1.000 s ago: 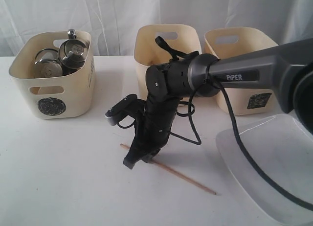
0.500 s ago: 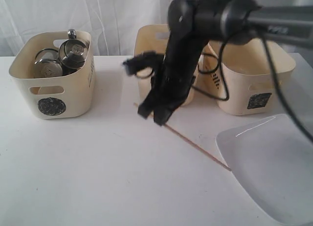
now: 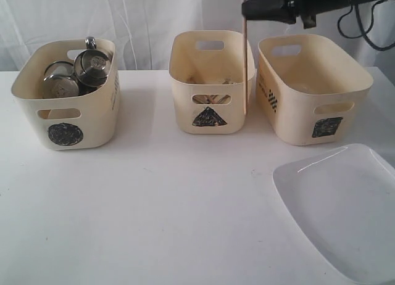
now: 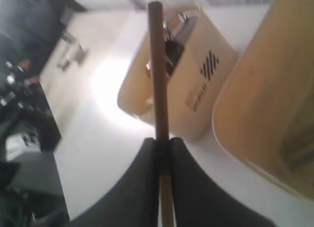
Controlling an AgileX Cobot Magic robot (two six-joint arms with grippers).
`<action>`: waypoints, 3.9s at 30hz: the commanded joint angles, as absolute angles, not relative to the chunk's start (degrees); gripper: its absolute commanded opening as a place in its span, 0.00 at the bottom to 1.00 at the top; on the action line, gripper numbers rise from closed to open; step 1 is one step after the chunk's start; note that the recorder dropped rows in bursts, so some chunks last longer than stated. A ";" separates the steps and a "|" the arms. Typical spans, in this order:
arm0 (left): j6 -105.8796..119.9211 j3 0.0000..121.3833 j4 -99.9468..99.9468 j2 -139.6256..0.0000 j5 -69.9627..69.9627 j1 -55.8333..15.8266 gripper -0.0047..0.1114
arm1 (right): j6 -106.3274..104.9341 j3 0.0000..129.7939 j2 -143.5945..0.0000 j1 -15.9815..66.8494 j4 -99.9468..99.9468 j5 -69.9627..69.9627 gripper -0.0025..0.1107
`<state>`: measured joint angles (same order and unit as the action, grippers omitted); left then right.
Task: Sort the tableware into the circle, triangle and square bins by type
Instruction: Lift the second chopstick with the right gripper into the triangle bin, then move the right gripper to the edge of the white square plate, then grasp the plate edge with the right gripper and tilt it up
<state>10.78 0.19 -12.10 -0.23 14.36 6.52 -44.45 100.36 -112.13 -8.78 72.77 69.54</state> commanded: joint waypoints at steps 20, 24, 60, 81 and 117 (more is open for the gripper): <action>10.37 0.00 -12.56 0.00 14.53 6.75 0.04 | -86.44 105.52 -124.30 -2.24 99.95 33.77 0.02; 10.37 0.00 -12.56 0.00 14.53 6.75 0.04 | -94.76 105.52 -125.21 0.26 99.95 31.06 0.04; 10.37 0.00 -12.56 0.00 14.53 6.75 0.04 | -18.06 92.68 -95.16 -37.31 43.17 69.96 0.02; 10.37 0.00 -12.56 0.00 14.53 6.75 0.04 | -22.16 66.52 -99.73 -47.50 17.92 69.96 0.44; 10.37 0.00 -12.56 0.00 14.53 6.75 0.04 | -48.98 66.52 -118.72 -47.50 27.88 69.66 0.02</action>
<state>10.78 0.19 -12.10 -0.23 14.36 6.52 -47.19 66.76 -118.44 -47.31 27.77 70.36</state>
